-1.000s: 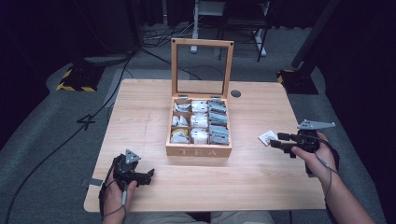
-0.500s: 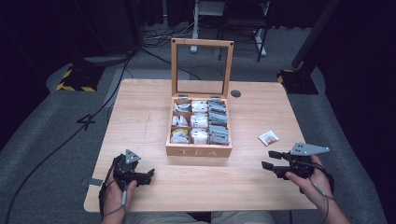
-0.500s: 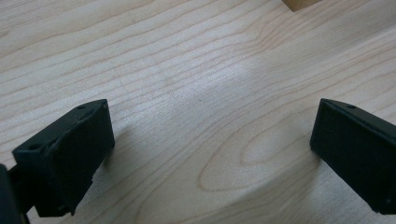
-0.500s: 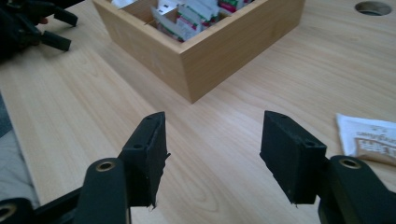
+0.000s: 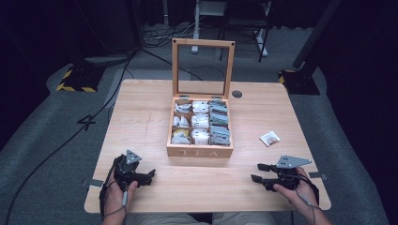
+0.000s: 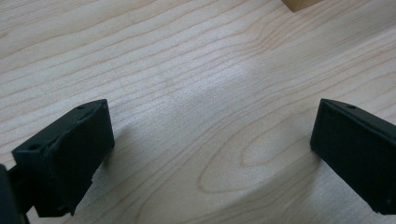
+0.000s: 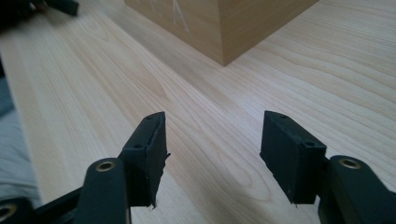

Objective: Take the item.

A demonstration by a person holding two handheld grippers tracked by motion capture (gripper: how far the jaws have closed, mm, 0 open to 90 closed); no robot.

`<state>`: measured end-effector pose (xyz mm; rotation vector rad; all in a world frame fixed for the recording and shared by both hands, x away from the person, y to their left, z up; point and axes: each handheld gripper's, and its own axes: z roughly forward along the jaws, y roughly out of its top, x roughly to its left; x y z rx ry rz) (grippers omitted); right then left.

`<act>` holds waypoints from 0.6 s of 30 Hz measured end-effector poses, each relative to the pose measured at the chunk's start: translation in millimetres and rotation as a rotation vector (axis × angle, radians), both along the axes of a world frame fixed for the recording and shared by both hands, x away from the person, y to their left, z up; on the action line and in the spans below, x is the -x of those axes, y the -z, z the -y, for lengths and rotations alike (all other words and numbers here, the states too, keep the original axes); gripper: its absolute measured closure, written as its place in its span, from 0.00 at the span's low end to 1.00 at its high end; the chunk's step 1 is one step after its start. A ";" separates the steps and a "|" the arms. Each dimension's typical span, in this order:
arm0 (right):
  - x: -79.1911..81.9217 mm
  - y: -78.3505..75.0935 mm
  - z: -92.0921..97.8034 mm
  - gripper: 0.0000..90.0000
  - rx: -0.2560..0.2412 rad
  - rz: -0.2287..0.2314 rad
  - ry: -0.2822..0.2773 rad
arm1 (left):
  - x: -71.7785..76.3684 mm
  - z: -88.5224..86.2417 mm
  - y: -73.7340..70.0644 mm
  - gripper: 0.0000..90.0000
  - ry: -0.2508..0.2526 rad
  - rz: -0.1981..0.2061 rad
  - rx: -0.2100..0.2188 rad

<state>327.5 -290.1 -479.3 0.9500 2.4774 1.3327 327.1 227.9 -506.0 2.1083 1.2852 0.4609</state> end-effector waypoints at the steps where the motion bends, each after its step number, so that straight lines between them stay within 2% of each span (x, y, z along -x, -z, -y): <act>1: -0.3 1.9 -1.4 0.46 0.009 -0.001 -0.003 | 0.1 0.0 0.0 0.00 0.000 -0.001 0.000; 4: -1.9 7.6 -5.2 0.46 0.028 -0.016 -0.016 | 0.0 0.0 0.0 0.00 0.000 0.000 0.000; 6: -1.9 11.7 -8.2 0.46 0.057 -0.013 -0.022 | 0.0 0.0 0.0 0.00 0.000 0.000 0.000; 10: -0.9 18.3 -14.0 0.42 0.116 0.012 -0.025 | 0.0 0.0 0.0 0.00 0.000 0.000 0.000; 12: 0.6 22.6 -18.4 0.38 0.164 0.050 -0.021 | 0.0 0.0 0.0 0.00 0.000 0.000 0.000; 14: 1.6 23.1 -21.2 0.37 0.168 0.059 -0.020 | 0.0 0.0 0.0 0.00 0.000 0.000 0.000; 18: 1.4 24.8 -24.6 0.26 0.168 0.059 -0.005 | 0.0 0.0 0.0 0.00 0.001 0.000 0.000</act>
